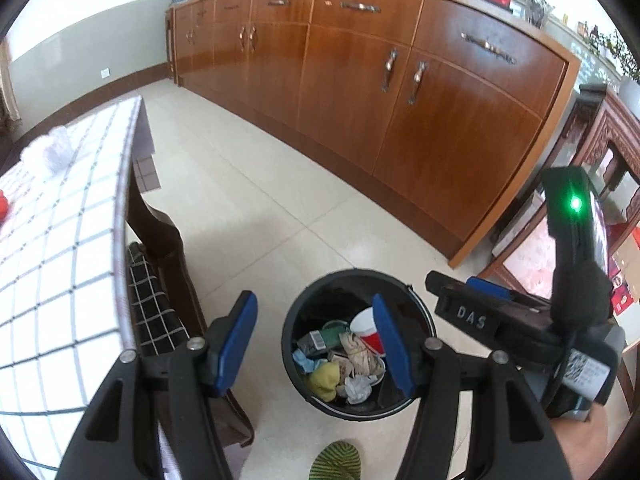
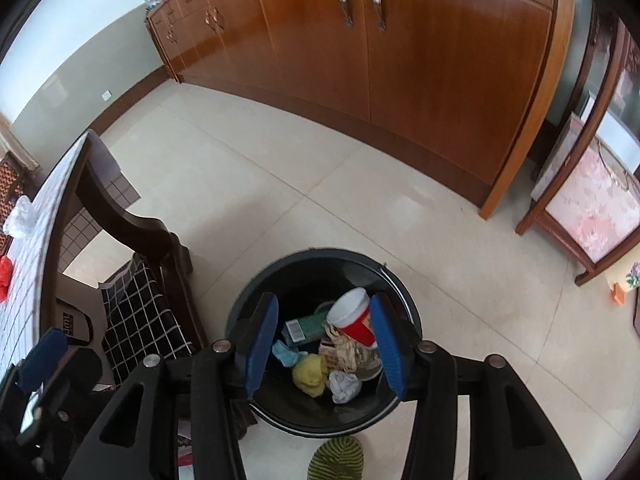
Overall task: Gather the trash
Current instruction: 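Move both tools back over the table toward the red and clear bags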
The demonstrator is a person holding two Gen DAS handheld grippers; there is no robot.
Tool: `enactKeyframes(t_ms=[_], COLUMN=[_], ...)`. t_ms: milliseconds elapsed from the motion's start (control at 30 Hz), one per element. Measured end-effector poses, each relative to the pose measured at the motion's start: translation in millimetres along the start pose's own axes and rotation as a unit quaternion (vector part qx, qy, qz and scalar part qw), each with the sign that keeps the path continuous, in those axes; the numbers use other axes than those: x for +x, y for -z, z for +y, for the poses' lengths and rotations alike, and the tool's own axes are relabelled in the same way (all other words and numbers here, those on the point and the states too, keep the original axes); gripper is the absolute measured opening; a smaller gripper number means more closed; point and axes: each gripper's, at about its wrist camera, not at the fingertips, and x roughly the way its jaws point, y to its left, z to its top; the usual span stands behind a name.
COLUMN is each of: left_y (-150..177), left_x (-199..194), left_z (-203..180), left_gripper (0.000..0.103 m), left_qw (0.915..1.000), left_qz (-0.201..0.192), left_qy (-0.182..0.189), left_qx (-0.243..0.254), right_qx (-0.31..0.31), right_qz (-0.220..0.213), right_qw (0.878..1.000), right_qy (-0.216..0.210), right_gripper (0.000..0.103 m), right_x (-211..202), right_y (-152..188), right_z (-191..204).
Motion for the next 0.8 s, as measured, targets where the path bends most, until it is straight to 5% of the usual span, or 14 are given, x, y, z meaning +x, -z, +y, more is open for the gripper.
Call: enactKeyframes(t_ms=[467,800], left_y=[-13,3], left_x=[-53,-82], left_z=[71,148], left_gripper=[0.062,0.062], left_qw=[0.9969,0.9896], left_qz=[-0.049,-0.067], left_qy=[-0.041,-0.088], left_qx=[-0.045,-0.092], right_qx=[-0.032,-0.096], right_qz=[-0.066,-0.076], right_qw=[0.993,0.982], right_qy=[-0.090,-0.142], right_gripper=[0.061,0.063], right_x=[-47,-56], right_y=[-16,-4], right_z=[87,187])
